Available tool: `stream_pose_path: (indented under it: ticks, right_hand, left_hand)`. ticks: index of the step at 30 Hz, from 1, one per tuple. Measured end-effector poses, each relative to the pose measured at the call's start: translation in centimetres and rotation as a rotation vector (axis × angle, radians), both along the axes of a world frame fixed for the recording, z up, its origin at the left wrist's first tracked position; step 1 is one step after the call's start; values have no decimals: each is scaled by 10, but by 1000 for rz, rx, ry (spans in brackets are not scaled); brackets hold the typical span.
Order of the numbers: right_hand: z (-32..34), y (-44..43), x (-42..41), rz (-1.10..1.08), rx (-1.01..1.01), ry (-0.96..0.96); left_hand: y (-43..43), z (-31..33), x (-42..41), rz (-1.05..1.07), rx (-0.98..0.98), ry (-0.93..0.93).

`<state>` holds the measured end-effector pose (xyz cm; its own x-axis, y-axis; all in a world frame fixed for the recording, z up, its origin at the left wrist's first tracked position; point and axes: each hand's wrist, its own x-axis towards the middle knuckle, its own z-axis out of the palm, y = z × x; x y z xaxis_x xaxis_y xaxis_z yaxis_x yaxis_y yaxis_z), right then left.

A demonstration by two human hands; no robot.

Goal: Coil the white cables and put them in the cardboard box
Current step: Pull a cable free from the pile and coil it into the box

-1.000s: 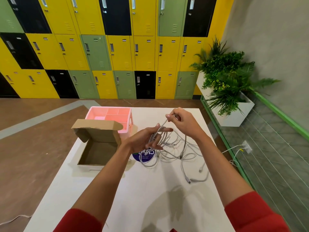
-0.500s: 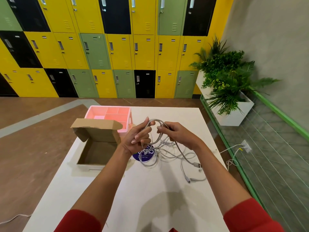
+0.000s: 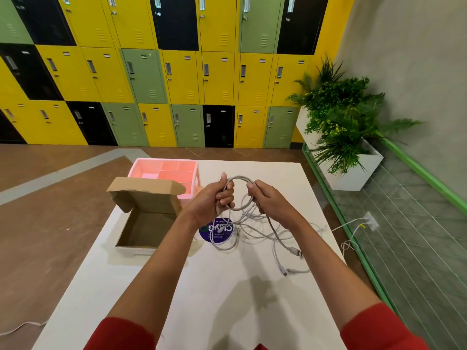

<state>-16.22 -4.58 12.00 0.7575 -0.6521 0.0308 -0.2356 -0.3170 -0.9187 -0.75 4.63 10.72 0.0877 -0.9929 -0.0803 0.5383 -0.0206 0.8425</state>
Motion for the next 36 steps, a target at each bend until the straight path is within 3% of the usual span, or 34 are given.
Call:
stream_pose_path:
  ticks: [5,13,23,31,33,36]
  right_hand:
    - [-8,4,6,-178,-85,-21]
    - [-15,10,15,-288,-158,-9]
    - [-26,-2,-2,-115,33,-57]
    - [-26,-10,-19,178,49,177]
    - [-32,-15,-20,134,116,160]
    - [-34,-23,-15,-137,188,15]
  left_hand:
    - [-9,-5,-16,251,74,-114]
    - [-16,-14,-36,444,100,-38]
    - [-14,-2,-13,467,95,-279]
    - [-10,-1,1,451,87,-282]
    - [-7,0,1,416,83,-326]
    - [-3,-2,-3,337,72,-395]
